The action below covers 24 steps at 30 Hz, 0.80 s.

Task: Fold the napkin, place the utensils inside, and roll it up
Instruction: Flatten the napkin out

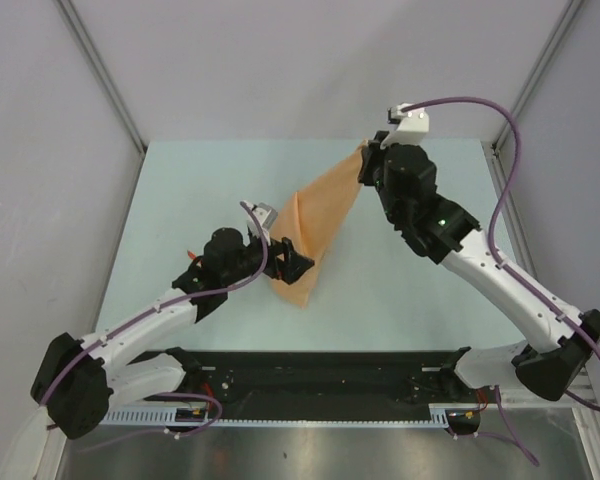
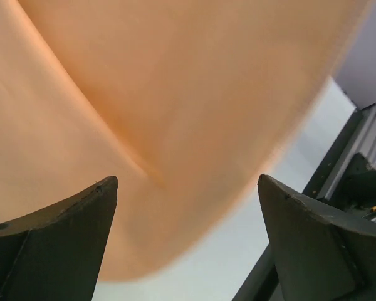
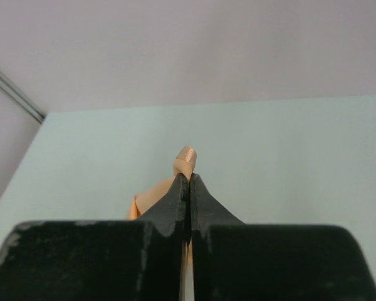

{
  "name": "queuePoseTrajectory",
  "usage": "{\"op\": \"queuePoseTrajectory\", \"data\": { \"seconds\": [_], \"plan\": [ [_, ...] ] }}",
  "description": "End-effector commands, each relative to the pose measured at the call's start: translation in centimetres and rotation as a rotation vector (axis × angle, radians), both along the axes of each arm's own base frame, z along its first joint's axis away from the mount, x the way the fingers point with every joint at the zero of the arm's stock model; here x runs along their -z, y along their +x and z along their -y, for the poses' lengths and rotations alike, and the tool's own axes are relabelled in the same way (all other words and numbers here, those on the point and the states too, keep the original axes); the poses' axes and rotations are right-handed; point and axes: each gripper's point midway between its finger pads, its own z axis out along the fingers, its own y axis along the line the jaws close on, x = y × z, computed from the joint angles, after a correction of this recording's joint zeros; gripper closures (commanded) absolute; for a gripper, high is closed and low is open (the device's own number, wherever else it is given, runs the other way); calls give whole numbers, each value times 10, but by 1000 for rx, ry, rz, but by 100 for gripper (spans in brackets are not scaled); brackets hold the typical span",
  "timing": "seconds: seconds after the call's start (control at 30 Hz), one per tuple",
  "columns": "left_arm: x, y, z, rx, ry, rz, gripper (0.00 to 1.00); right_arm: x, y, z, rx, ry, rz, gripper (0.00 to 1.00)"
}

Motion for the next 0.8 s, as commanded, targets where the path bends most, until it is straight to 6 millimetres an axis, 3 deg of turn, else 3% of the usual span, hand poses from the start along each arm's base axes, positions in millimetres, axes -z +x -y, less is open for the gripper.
{"op": "queuePoseTrajectory", "data": {
  "seconds": [0.0, 0.1, 0.23, 0.27, 0.37, 0.43, 0.63, 0.77],
  "plan": [
    [8, -1, -11, -79, -36, 1, 2, 46, 15, 1, 84, 21, -68, 100],
    [30, -15, -5, -55, 4, -34, 2, 90, 29, -12, 71, -4, -153, 100],
    [74, -33, 11, -53, 146, -102, 4, 127, 42, -22, 61, -36, -232, 100],
    [83, -42, 18, -36, 197, -116, 7, 131, 44, -22, 64, -27, -241, 100],
    [111, -41, 8, -143, 371, -143, 12, 144, 47, -23, 53, -19, -270, 100],
    [128, -39, -10, -231, 470, -159, 17, 151, 48, -20, 52, -11, -285, 100],
    [139, -54, -27, -332, 511, -164, 18, 158, 47, -4, 56, 11, -300, 100],
    [157, -64, -31, -326, 547, -193, 18, 160, 51, 5, 56, 42, -308, 100]
  ]
}}
